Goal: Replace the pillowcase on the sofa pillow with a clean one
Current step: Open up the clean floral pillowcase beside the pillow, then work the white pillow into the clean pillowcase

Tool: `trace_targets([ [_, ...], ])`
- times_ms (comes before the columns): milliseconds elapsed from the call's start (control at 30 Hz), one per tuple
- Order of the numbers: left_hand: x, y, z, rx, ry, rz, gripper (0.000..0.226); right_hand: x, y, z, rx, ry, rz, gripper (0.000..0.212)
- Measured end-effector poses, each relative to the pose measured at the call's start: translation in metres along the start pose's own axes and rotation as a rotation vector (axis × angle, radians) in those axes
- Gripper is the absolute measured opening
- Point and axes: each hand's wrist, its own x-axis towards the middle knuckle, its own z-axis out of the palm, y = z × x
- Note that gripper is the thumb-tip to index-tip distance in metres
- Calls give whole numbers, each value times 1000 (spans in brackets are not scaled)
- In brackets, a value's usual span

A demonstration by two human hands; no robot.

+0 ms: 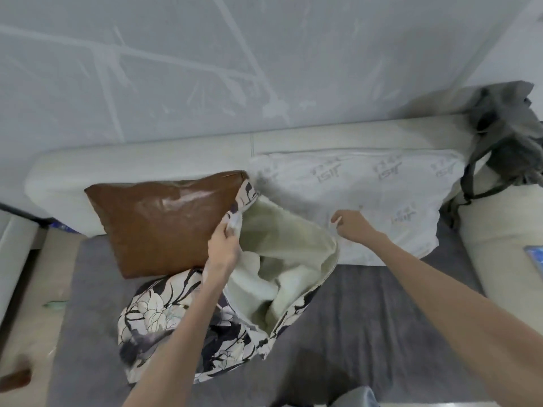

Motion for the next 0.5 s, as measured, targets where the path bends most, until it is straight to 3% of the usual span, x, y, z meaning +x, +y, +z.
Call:
trace_targets([
  [167,24,-14,53,-105,-37,-104,20,60,30,-7,-19,26,-80,28],
  [267,34,-14,83,-124,-62,-141,39,111,44,-12,-115,-5,-107,34],
  [500,47,-47,129,506,-100,-222,44,219,26,-47,-432,235,-286,86],
])
